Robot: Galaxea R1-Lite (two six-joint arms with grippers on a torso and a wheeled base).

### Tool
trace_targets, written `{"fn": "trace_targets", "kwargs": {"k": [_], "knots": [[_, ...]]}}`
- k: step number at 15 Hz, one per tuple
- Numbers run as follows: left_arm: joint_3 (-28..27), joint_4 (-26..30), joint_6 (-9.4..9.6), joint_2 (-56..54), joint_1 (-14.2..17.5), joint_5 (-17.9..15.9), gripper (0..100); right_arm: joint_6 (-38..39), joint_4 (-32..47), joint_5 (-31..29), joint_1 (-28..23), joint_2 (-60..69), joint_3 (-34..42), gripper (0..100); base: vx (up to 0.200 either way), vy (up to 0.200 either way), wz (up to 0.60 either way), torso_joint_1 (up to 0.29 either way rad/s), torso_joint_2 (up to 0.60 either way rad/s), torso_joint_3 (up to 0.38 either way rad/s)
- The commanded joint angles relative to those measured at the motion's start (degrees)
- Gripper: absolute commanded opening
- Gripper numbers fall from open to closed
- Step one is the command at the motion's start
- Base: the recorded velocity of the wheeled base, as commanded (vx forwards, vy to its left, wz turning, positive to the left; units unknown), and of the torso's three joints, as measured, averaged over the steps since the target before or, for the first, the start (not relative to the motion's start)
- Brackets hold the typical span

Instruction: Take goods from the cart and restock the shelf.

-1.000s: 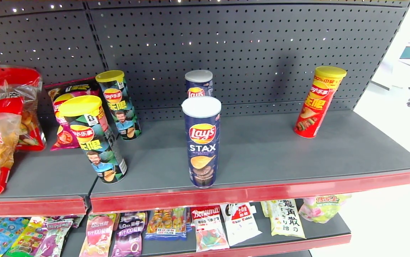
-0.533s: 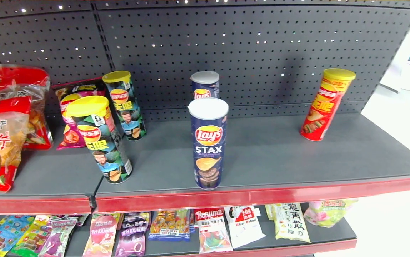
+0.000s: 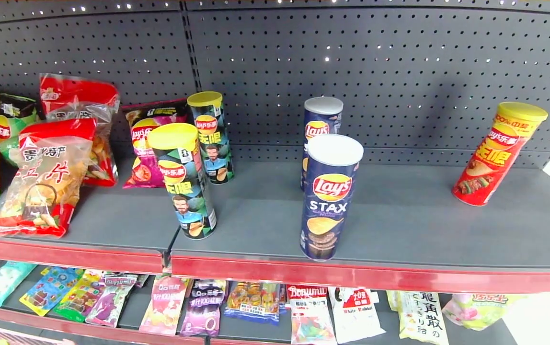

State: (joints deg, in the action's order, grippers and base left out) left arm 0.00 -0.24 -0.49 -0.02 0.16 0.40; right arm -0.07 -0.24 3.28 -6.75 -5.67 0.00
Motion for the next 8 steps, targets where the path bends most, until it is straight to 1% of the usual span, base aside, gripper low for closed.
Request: {"fn": "trace_targets", "kwargs": {"k": [1,2,3,4,5,6,8], "knots": [[0.0,-0.02,-0.04,0.02,0.02,0.04,100,-0.1,-0.02,0.15,-0.01,-0.04,0.0,100,0.0,0.0,0.0,0.0,0.0,0.0],[0.0,-0.02,-0.04,0.02,0.02,0.04,100,-0.63,-0.11,0.5,-0.01,0.04,0.0,100,0.0,0.0,0.0,0.0,0.0,0.0],[0.0,-0.02,-0.04,0.02,0.02,0.04,100,0.51,-3.1,4.1,1.92,-4.0,-7.91,100,0.0,0.0,0.0,0.0,0.0,0.0],[0.0,-0.02,-0.04,0.02,0.02,0.04,100,4.29,-4.06,4.1,3.15,-15.95,-18.9,100,0.0,0.0,0.0,0.0,0.0,0.0],[0.0,-0.02,-0.04,0.02,0.02,0.04,100,7.72,-3.89,3.84,3.24,-24.74,-27.6,100,0.0,0.0,0.0,0.0,0.0,0.0],[0.0,-0.02,-0.04,0.02,0.02,0.04,100,6.66,-4.06,4.37,3.68,-30.81,-30.23,100,0.0,0.0,0.0,0.0,0.0,0.0],[0.0,-0.02,-0.04,0.02,0.02,-0.05,100,0.51,-3.89,5.51,5.96,-36.61,-28.92,100,0.0,0.0,0.0,0.0,0.0,0.0]]}}
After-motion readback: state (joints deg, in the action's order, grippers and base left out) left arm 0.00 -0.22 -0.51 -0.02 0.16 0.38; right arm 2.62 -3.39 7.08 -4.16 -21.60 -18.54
